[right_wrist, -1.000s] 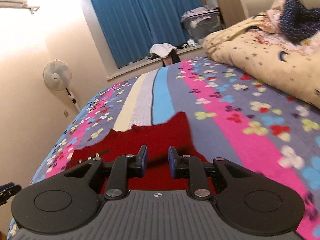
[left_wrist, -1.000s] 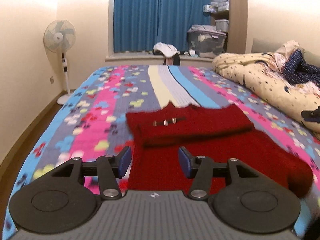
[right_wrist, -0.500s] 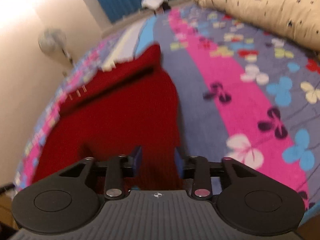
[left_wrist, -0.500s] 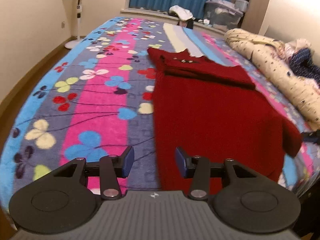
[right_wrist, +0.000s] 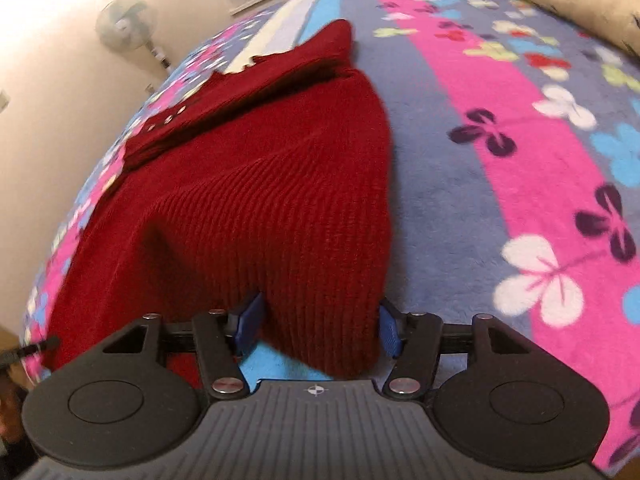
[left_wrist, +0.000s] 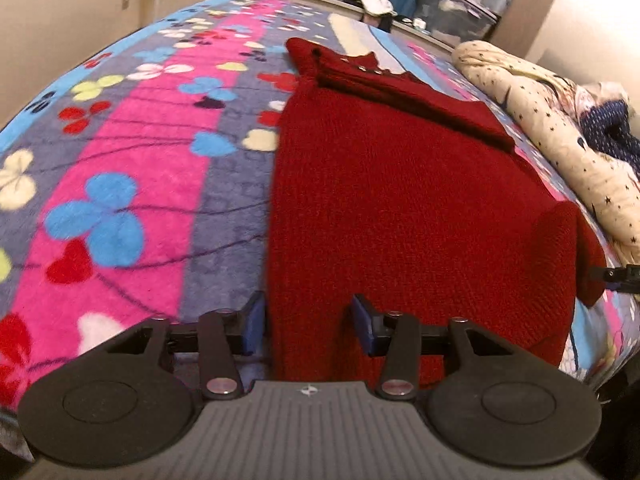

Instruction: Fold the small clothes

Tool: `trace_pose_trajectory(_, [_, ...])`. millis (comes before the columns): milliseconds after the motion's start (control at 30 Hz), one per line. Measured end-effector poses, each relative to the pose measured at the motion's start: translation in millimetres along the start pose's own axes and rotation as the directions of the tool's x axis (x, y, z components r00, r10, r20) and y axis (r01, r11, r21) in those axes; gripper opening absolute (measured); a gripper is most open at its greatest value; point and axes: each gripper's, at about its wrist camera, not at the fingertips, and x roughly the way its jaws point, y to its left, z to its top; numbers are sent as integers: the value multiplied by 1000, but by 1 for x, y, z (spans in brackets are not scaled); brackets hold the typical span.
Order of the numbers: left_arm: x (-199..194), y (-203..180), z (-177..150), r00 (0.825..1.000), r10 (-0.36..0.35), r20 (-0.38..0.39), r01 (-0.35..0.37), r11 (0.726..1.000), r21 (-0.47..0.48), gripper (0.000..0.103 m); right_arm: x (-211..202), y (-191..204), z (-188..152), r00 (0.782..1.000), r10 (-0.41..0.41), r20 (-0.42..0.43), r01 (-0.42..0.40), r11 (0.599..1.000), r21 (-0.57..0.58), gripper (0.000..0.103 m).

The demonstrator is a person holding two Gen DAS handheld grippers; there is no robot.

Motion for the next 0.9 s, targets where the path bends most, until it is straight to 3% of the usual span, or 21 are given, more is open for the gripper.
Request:
trace_pose_trajectory(33, [1, -1, 0, 1000, 2, 3, -3, 1000, 9, 16, 0, 1, 1, 1000, -4, 6, 4, 1000, -10, 45])
trace_pose_trajectory(100, [-2, -2, 1, 1000, -5, 14, 5, 1000, 12, 13, -7, 2, 4, 999, -4, 35, 5, 1000, -28, 20])
trace_pose_trajectory(233, [-27, -2, 10, 996, -45, 74, 44, 999, 12, 10, -43, 7, 15, 987, 64, 149, -59, 997, -40, 16])
trace_pose_trajectory(367, [-84, -3, 28, 980, -95, 172, 88, 995, 50, 6, -100, 4, 38, 955, 170, 243, -175, 985, 2, 13])
trace_pose_trajectory(467, [-129, -5, 36, 971, -98, 218, 82, 993, 82, 6, -142, 3, 48, 939, 223, 262, -226, 974, -19, 11])
trace_pose_trajectory(567, [-142, 5, 32, 976, -95, 196, 87, 995, 50, 6, -161, -5, 44, 949, 240, 206, -239, 971, -30, 11])
trace_pose_trajectory(600, [-136, 7, 28, 983, -90, 158, 84, 996, 42, 6, -157, -8, 40, 965, 207, 160, -204, 978, -33, 11])
trace_pose_trajectory(667, [-109, 12, 14, 998, -47, 31, 46, 998, 34, 8, -127, -16, 28, 998, 61, 4, -60, 997, -41, 11])
trace_pose_trajectory(733, [-88, 16, 6, 997, -2, -80, 4, 1000, 19, 9, -94, -28, 15, 990, 3, -142, -1, 1000, 17, 13])
trace_pose_trajectory(767, [-85, 18, 6, 997, 6, -79, -6, 1000, 9, 11, -83, -30, 10, 983, -4, -183, 8, 1000, 21, 13])
trace_pose_trajectory(867, [-85, 26, 17, 1000, -10, -20, 9, 999, -46, 33, -79, -20, 11, 990, -38, -137, 35, 999, -26, 20])
trace_pose_trajectory(900, [-80, 28, 19, 1000, -2, -18, 1, 999, -52, 39, -78, -22, 14, 992, -15, -123, 14, 1000, -6, 35])
